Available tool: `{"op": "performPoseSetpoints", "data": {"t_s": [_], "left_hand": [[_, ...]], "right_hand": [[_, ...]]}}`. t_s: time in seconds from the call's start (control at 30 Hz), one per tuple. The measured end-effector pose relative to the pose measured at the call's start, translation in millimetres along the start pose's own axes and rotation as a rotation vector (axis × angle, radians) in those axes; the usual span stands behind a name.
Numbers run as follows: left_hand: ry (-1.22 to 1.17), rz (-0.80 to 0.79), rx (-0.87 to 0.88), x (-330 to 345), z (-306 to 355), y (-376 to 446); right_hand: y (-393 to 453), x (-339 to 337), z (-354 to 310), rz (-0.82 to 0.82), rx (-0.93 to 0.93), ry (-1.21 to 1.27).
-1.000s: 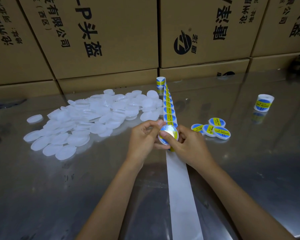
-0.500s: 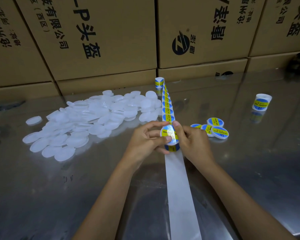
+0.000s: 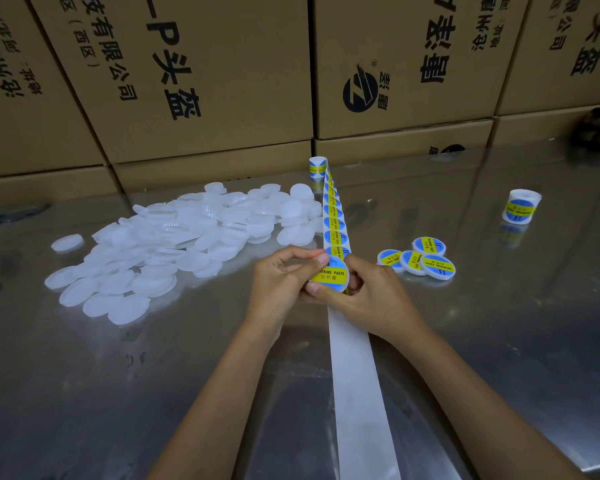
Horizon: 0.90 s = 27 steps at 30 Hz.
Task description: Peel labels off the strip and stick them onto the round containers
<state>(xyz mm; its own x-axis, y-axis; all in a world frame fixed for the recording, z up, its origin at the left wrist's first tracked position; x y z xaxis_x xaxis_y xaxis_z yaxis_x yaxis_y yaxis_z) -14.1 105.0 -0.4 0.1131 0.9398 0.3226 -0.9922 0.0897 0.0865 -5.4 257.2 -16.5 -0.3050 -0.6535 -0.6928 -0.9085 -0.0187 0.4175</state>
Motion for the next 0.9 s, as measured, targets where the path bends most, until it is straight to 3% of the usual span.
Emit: {"op": "performPoseSetpoints", "data": {"t_s": [0.3, 0.43, 0.6, 0.77, 0.9], "left_hand": [[-0.079, -0.161, -0.067, 4, -2, 2], [-0.083, -0.263, -0.098, 6, -5, 2], [0.067, -0.125, 0.007, -1, -4, 5], [0.062, -0.003, 0.044, -10, -7, 8], [0.086, 0.057, 0.033, -11, -12, 9]], "right_hand": [[1, -3, 3, 0.070, 0.014, -0.041], [3, -3, 3, 0.093, 0.045, 0.051], [2, 1, 0, -0.008, 0.051, 0.149], [3, 7, -5, -0.182, 0.089, 0.352], [1, 9, -3, -0.304, 0.213, 0.485]]}}
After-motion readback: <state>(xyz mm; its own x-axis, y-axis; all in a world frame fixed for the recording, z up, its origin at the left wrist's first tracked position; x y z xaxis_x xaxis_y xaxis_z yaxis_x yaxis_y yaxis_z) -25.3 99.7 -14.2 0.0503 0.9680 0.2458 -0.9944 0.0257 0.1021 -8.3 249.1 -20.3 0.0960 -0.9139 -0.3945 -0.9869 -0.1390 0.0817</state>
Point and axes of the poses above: each hand's wrist, its own y-axis towards the middle knuckle, its own x-axis out of the palm, z = x × y, the point moved 4 cm from there along y, towards the middle knuckle, and after that the axes turned 8 degrees about -y, right-handed, at the moved point
